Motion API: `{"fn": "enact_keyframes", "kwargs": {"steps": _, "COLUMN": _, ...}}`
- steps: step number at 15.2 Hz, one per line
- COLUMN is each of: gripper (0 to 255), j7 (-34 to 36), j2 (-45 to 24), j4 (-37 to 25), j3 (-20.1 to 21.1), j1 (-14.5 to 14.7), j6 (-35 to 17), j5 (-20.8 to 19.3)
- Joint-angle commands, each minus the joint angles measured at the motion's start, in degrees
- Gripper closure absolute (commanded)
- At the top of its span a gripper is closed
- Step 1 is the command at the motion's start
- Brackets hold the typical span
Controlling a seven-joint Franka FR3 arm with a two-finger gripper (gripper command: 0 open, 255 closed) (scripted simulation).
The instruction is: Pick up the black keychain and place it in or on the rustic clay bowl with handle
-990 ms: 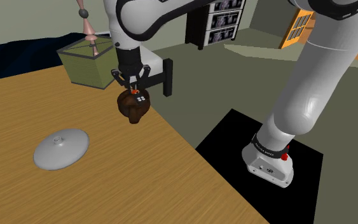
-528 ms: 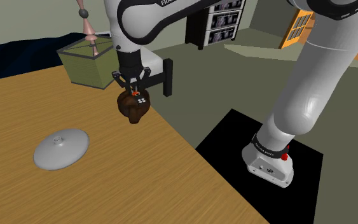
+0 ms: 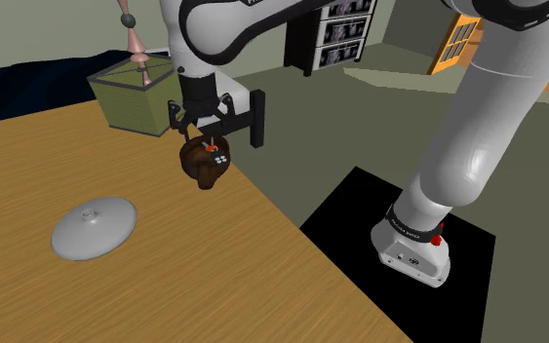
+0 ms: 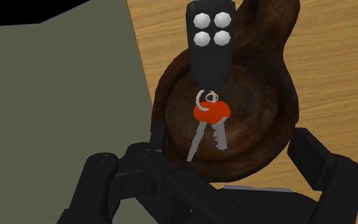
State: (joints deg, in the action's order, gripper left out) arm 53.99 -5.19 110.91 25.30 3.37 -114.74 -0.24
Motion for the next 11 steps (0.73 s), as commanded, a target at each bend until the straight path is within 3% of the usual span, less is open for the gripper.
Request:
{"fn": "enact_keyframes", "kwargs": {"steps": 1, "gripper": 0, "j7": -0.2, "j2": 0.7, "j4": -2.3, "j3": 0.0, "j1": -0.1, "j6": 2.9, "j5": 0.3}}
{"fn": "enact_keyframes", "kwargs": {"steps": 3, "gripper": 0, "j7": -0.4, "j2": 1.3, "j4": -5.0, "j3": -0.1, "j1": -0.2, "j6": 6.2, "j5": 0.6}}
{"fn": "enact_keyframes", "kwargs": {"steps": 11, "gripper": 0, "j7": -0.4, "j2": 1.3, "j4": -5.0, "j3": -0.1, "j1": -0.2, "j6": 6.2, "j5": 0.6}}
